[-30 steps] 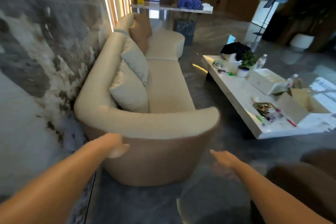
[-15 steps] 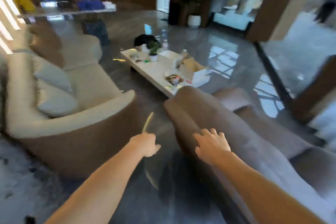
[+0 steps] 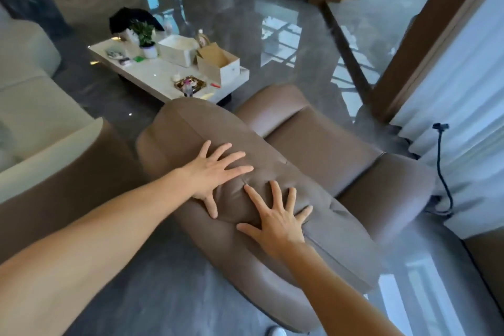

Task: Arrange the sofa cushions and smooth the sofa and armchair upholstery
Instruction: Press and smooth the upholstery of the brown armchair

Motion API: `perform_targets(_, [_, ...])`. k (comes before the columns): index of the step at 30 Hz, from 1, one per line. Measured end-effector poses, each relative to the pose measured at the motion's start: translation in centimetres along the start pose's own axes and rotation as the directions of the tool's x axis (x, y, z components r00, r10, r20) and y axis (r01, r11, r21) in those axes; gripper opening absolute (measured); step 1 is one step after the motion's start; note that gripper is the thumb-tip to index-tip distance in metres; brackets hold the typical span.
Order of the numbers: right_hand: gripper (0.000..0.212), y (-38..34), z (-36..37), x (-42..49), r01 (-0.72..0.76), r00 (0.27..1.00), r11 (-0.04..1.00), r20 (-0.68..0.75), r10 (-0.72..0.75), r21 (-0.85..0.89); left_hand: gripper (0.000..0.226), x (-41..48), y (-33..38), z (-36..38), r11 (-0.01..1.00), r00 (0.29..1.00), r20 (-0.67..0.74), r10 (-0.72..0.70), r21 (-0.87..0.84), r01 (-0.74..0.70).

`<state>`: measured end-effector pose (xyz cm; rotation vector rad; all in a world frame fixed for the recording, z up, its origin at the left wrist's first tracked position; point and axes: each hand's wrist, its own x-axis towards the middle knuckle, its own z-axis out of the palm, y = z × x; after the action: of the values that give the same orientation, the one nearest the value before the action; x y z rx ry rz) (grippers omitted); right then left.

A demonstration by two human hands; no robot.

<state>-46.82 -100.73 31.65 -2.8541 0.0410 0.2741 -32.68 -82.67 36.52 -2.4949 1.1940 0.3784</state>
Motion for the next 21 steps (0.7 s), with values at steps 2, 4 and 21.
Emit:
perform_targets(2, [0.078,0.7,0.2,-0.1,0.034,0.999,0.999,-0.015,-0.034,0.008,0.144,0.1,0.8,-0.3,0.999,0.999,0.014,-0.039,-0.006,0.039])
perform_targets(4, [0.076,1.7,0.1,-0.2,0.063,0.998,0.998,-0.018,-0.063,0.020,0.144,0.0,1.6,-1.0,0.998,0.997,0.030,-0.071,0.004,0.071])
perform_targets(21, [0.079,11.1,-0.5,-10.4,0.267,0.953,0.962,0.164,-0.256,-0.049,0.143,-4.2,19.6,-2.3,0.903,0.916,0.108,-0.387,-0.156,0.400])
